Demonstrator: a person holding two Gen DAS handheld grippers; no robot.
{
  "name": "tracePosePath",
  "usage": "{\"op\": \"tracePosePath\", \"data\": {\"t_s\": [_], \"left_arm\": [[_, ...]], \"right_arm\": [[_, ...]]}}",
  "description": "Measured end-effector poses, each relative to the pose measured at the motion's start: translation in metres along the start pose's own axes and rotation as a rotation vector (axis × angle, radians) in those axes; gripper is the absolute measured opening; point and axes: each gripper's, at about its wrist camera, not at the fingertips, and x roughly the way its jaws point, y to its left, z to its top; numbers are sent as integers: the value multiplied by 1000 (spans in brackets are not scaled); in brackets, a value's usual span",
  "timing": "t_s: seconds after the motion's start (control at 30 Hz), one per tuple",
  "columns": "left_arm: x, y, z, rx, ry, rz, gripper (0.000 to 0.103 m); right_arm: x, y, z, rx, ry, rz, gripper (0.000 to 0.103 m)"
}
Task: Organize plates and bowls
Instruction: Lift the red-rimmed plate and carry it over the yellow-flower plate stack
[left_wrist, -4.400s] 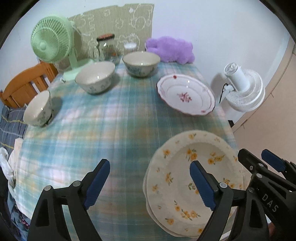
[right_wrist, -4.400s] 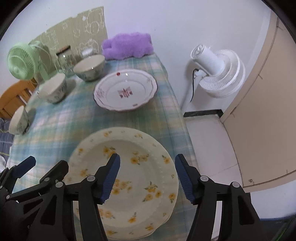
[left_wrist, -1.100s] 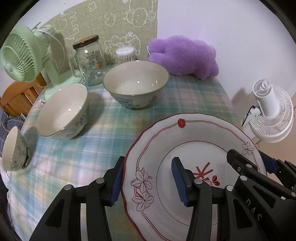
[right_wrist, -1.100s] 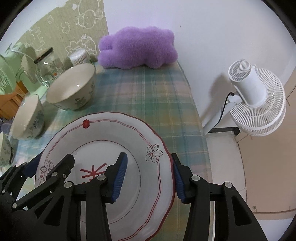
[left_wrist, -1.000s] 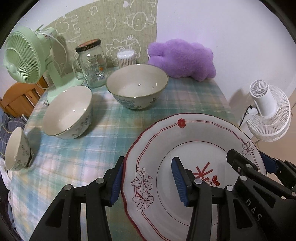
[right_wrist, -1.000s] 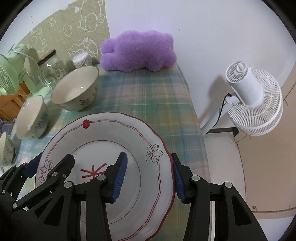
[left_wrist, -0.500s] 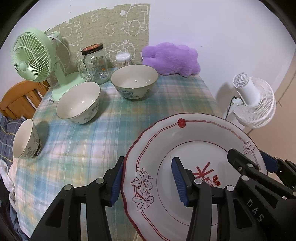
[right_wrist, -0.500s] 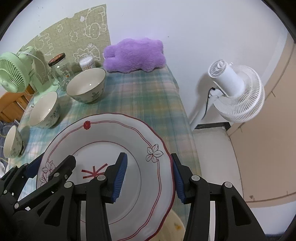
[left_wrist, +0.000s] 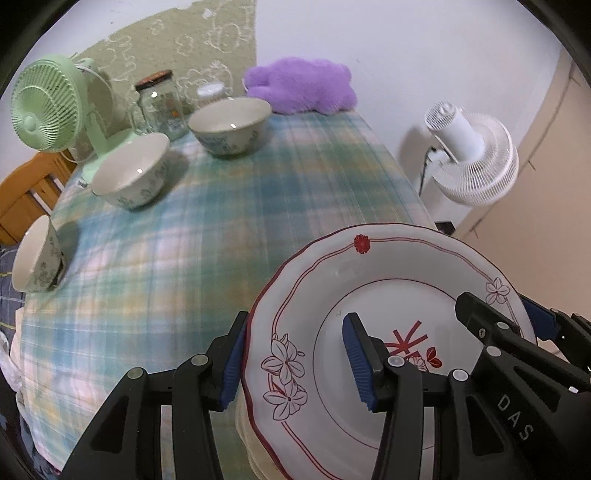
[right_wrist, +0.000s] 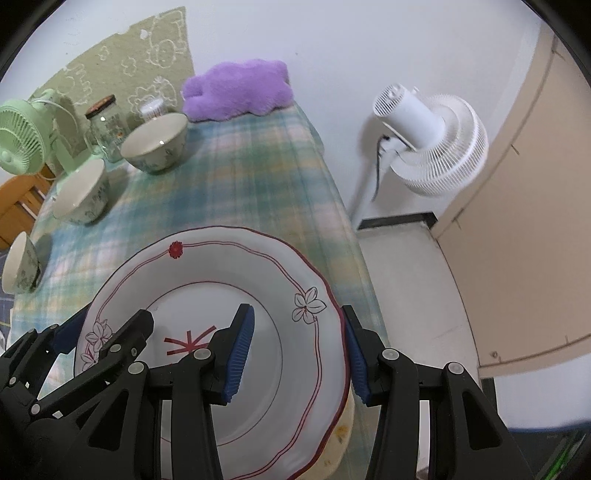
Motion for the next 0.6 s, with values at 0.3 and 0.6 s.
{"op": "tracePosePath", "data": {"t_s": [0.3, 0.6], "left_arm": [[17, -17, -23, 44, 69, -34, 50], [24, -23, -30, 59, 80, -26, 50]], "right_arm": [[14, -18, -29, 37, 61, -39, 51], [21, -24, -37, 51, 79, -54, 51]]}}
